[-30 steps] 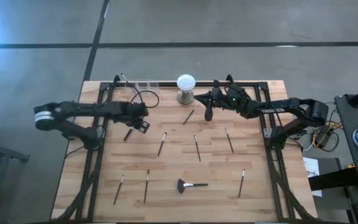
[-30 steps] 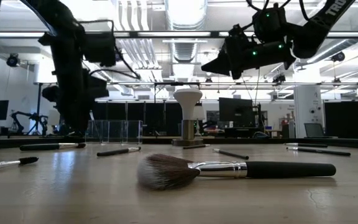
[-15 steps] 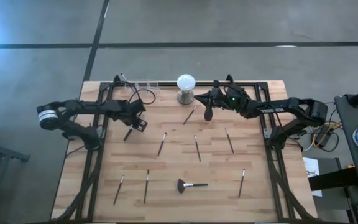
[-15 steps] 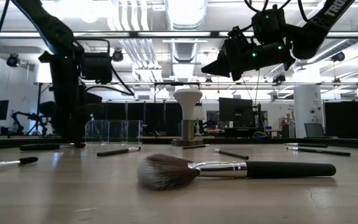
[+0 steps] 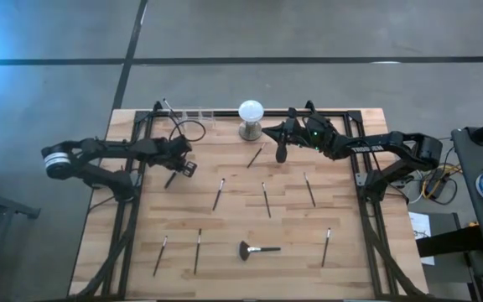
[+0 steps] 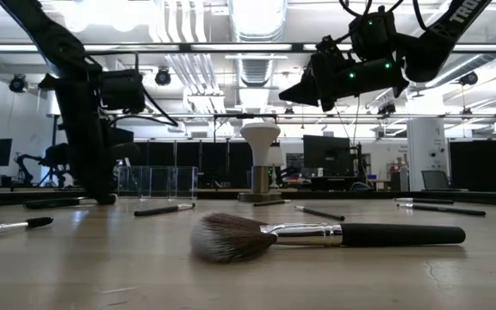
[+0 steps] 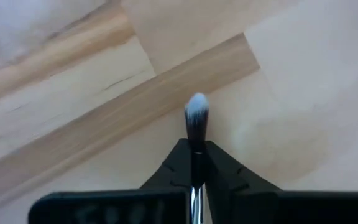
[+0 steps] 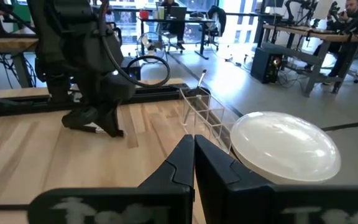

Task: Put items in baskets/containers
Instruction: Put the blush brush into the left section of the transparent organizer

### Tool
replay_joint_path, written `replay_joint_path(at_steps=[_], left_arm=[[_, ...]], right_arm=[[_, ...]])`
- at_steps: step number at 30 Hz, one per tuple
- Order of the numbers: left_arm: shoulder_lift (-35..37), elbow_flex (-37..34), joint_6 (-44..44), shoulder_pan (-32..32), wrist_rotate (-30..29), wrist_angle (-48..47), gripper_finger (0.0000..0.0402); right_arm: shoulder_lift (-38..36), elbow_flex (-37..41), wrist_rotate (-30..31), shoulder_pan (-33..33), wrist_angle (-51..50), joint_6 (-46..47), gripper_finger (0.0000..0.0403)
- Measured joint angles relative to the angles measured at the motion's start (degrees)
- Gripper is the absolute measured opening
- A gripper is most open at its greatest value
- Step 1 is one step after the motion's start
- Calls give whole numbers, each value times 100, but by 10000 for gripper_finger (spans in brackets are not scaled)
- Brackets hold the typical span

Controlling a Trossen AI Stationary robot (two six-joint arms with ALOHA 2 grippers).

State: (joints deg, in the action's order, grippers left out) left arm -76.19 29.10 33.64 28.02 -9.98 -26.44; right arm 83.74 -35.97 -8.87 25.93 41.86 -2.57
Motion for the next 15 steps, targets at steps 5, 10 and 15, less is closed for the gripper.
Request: replay_joint_path(at_steps=[5,10,15], left_arm=[[671,14,228,-10,-787,672,17],[1263,-419,307,-23,-1799,3108,17],[1082,-991,-110,106,-2721,5943,16]], right_arm=[[0,0,-1,0,1,-5,8],[2,2,3,0,7,-46,8],[2,4,4,12,12,-63,8]])
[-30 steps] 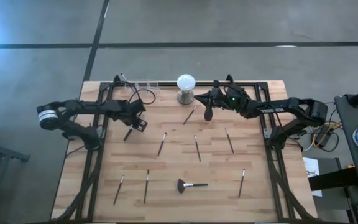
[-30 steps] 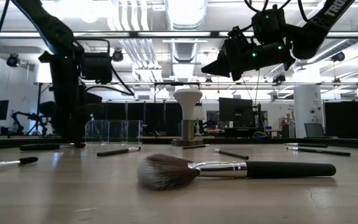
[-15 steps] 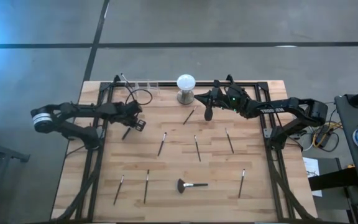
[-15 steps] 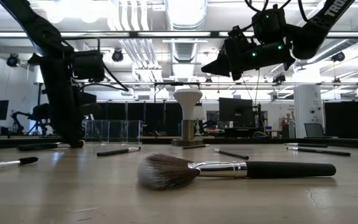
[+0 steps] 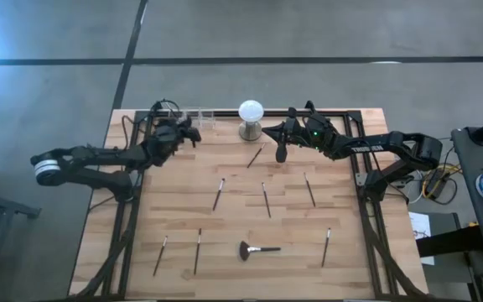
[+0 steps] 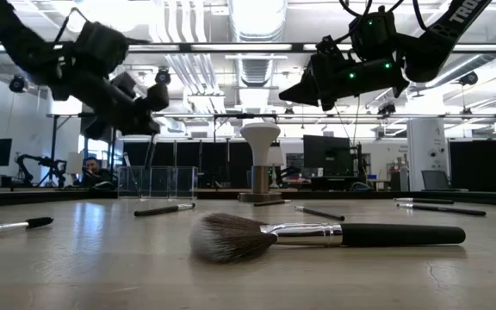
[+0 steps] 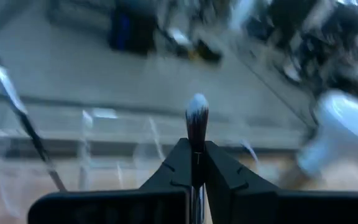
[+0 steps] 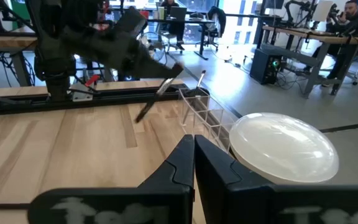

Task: Put items in baskets/containers
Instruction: Put the blush brush into the left section of the transparent organizer

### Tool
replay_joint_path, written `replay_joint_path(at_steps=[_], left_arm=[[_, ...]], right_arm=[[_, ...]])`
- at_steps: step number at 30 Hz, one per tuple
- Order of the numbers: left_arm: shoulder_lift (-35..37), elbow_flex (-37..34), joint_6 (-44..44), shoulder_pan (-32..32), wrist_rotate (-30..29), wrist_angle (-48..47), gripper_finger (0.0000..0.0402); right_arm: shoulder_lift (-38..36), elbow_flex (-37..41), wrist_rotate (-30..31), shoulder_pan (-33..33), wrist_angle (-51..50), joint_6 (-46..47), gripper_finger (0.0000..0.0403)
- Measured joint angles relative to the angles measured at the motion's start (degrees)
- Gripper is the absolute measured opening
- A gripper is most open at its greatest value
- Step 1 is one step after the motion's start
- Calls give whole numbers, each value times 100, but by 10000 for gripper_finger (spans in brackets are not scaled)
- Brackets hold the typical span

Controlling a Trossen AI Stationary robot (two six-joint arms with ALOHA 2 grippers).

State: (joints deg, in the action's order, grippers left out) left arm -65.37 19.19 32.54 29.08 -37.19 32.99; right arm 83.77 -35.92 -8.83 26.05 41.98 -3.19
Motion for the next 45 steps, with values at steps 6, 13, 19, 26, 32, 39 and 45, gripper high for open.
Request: replay_joint_path(at_steps=[6,13,19,26,32,39,45], left_arm=[[-518,42,-1124,447,-323,1920,16],[-675,354,-1942,1106,-398,2288,16],[-699,362,-1825,1657,-425,2177,16],[-982,356,-1705,1932,-384,2103,16],[-1336,353,-1628,2042,-379,2244,16],[-1832,355,-1587,2105,-375,2600,16],[-2131,365,-1488,2111,-378,2740,16]], right_arm=[[0,2,1,10,22,8,8],[2,4,1,10,26,19,8],[4,4,1,12,28,19,8],[4,4,1,14,39,19,8],[4,4,1,14,42,19,8],[4,4,3,14,42,12,8],[4,4,1,14,41,-1,8]])
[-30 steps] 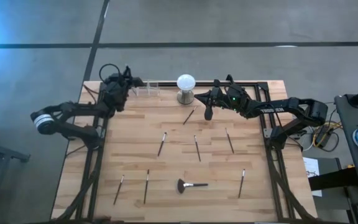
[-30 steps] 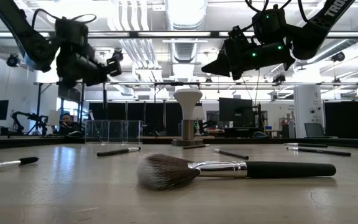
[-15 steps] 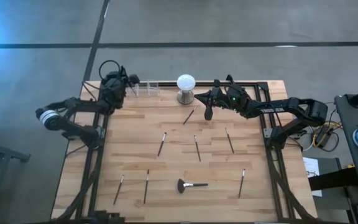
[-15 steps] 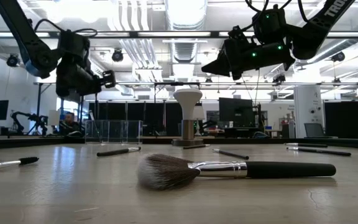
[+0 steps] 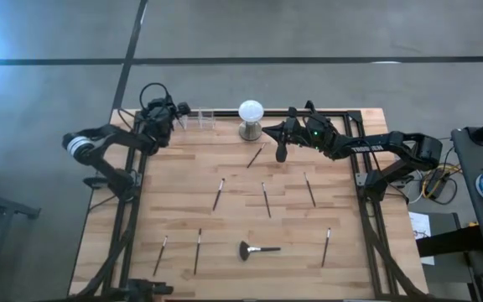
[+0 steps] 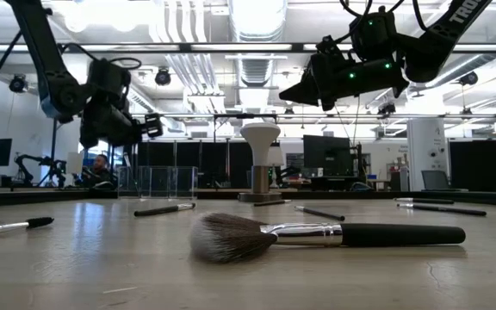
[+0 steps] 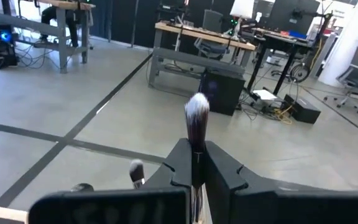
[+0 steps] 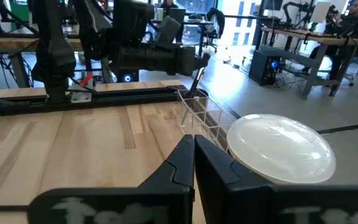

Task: Put items in baskets/containers
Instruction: Put the blush brush into the left section of the transparent organizer, then put the eyeshadow brush into the left section of the transparent organizer

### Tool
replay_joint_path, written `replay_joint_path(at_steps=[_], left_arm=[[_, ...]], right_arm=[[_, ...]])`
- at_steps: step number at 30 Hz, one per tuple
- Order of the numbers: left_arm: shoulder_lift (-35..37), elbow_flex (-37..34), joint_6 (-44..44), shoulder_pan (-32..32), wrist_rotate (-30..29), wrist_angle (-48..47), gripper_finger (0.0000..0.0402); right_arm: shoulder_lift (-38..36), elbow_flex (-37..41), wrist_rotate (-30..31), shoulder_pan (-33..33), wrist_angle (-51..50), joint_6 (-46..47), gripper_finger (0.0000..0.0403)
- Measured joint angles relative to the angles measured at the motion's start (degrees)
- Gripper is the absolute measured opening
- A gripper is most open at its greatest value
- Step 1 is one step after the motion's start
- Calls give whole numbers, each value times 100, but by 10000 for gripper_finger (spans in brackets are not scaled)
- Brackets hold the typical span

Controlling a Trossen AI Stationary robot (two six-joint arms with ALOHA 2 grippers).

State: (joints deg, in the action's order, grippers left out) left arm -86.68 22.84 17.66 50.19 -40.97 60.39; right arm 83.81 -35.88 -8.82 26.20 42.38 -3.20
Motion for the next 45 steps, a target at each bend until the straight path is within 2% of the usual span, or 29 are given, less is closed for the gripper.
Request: replay_joint_path(at_steps=[11,20,29,37,45], left_arm=[[-300,3,267,0,0,152,18],[-290,3,342,-1,2,135,59],[226,-10,281,-2,304,-405,75],[1438,-102,33,-107,1343,-1657,64],[2160,-640,-264,-852,2479,-1707,4]], right_arm=[[0,0,1,0,-1,-2,8],[0,0,1,-1,-1,-21,8],[0,0,0,-1,-1,-41,8],[0,0,-3,-4,-16,133,9],[-8,0,-7,-4,-214,148,8]])
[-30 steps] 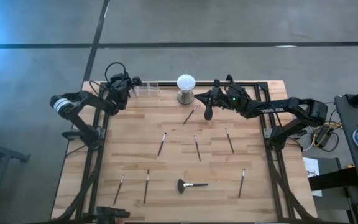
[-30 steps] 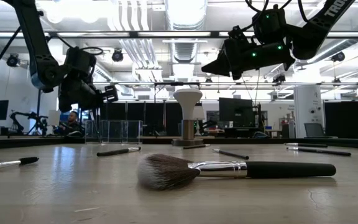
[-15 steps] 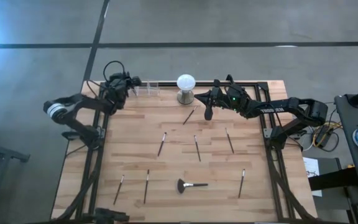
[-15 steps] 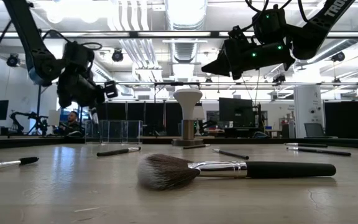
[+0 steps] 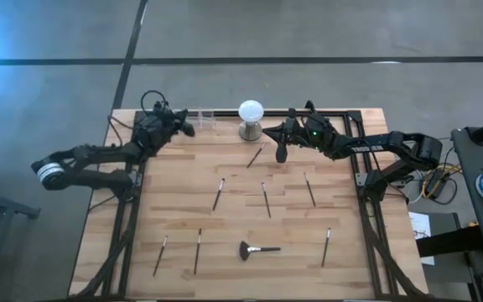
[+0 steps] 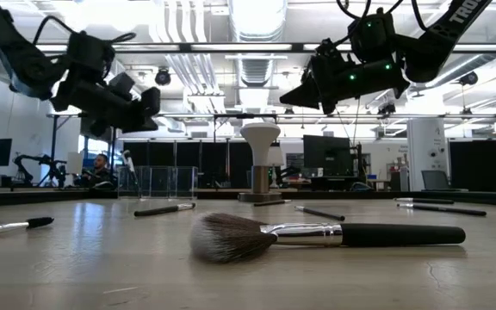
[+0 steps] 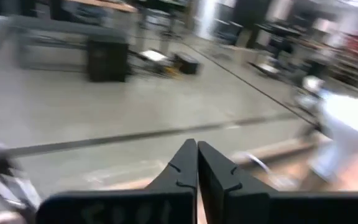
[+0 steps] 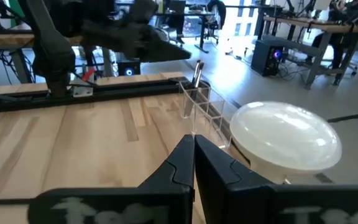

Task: Put items in baskets/containers
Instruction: Put the eyeshadow brush into the left section of the transparent organizer

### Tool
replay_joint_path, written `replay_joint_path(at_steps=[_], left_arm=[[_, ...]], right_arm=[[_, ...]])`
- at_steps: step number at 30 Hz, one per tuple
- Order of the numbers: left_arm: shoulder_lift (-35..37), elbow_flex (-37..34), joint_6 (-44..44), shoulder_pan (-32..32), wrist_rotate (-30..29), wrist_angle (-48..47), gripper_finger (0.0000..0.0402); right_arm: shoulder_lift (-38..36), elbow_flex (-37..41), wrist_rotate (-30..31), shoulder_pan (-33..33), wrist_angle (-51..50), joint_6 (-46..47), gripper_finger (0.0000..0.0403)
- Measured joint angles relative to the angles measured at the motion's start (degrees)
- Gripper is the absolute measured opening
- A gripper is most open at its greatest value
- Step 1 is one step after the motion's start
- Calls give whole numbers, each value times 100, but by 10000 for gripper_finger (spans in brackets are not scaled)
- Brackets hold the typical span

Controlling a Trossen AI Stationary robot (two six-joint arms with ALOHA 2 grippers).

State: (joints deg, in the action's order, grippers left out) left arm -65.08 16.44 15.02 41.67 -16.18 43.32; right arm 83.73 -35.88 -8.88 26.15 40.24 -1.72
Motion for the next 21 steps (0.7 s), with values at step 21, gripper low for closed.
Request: replay_joint_path(at_steps=[21], left_arm=[[-1325,-401,-517,-997,3407,2778,0]], right_arm=[[-2275,0,4220,-2861,-5935,3953,8]])
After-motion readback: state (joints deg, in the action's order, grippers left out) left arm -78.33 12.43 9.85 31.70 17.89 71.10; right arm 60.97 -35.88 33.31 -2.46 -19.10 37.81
